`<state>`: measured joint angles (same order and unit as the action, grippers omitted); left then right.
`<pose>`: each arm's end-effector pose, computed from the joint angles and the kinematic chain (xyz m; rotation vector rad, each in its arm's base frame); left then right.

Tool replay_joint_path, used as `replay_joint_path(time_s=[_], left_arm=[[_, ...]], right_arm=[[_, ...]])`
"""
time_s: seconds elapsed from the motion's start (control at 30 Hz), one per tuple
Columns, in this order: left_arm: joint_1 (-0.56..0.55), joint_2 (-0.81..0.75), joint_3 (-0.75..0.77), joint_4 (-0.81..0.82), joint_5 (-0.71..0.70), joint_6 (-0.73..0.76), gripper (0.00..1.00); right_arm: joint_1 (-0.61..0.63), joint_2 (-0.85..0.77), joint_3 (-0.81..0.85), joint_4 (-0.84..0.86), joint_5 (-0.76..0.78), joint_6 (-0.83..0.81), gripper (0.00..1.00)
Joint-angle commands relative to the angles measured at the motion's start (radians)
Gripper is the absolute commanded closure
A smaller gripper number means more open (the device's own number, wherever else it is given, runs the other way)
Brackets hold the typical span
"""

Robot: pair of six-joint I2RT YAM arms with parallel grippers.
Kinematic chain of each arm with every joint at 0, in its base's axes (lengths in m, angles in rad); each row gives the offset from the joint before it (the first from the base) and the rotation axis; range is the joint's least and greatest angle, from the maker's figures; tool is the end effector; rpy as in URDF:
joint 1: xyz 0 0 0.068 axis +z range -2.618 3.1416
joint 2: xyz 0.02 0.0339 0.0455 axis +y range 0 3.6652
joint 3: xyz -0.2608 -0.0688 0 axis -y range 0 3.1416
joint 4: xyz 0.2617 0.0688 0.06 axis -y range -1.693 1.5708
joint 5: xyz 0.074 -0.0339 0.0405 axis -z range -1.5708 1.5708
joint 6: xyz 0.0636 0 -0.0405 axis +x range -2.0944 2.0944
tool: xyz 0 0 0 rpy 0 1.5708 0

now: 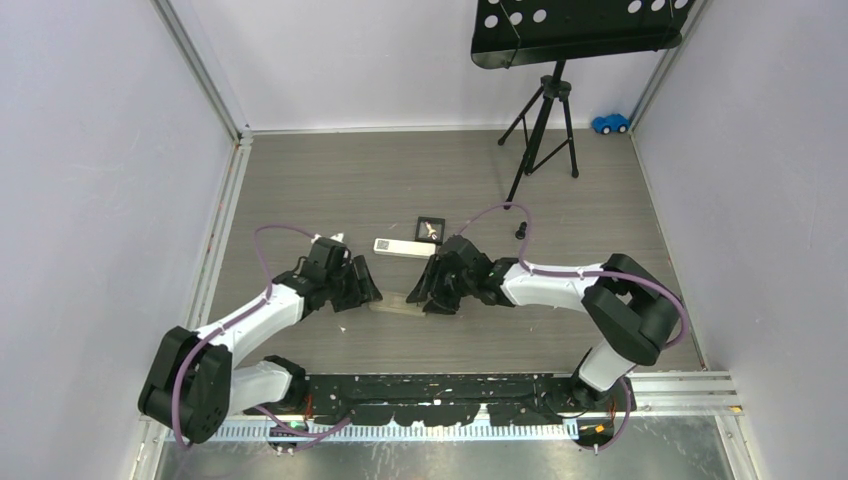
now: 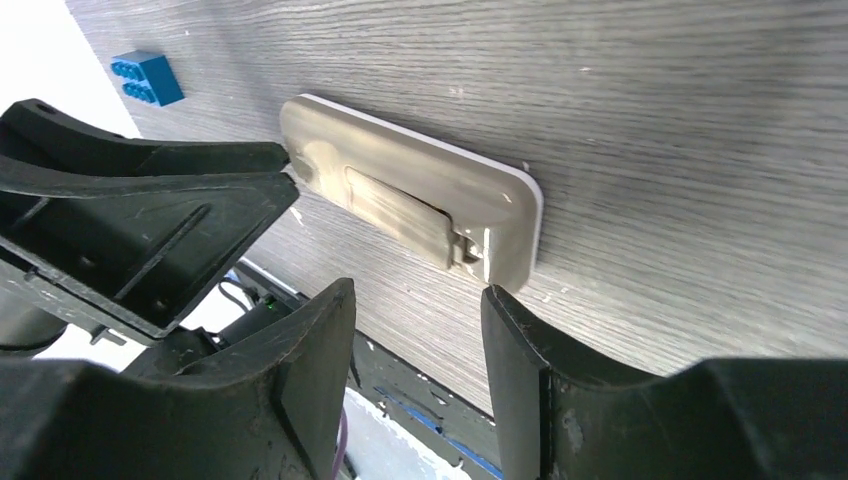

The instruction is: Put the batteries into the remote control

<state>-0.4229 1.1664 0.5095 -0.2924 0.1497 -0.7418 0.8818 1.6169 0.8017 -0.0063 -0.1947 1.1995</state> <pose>0.2158 -0.1075 0.1297 -0.3553 2.6088 -0.6298 0.2118 0.2765 0.1248 0.3281 2.7105 1.0603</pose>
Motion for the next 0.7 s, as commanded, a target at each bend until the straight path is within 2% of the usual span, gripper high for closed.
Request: replay_joint_path(time_s=[0.0, 0.33, 0.67], left_arm=[[0.007, -0.034, 0.034, -0.018, -0.026, 0.026, 0.41], [0.009, -0.022, 0.049, -0.041, -0.074, 0.044, 0.41], [0.009, -0.021, 0.043, -0.035, -0.076, 0.041, 0.43]], right_arm=[[0.003, -0.068, 0.036, -0.078, 0.051, -0.033, 0.47], [0.005, -0.059, 0.064, -0.038, 0.033, -0.087, 0.72], [0.005, 0.039, 0.100, -0.021, 0.017, -0.092, 0.84]])
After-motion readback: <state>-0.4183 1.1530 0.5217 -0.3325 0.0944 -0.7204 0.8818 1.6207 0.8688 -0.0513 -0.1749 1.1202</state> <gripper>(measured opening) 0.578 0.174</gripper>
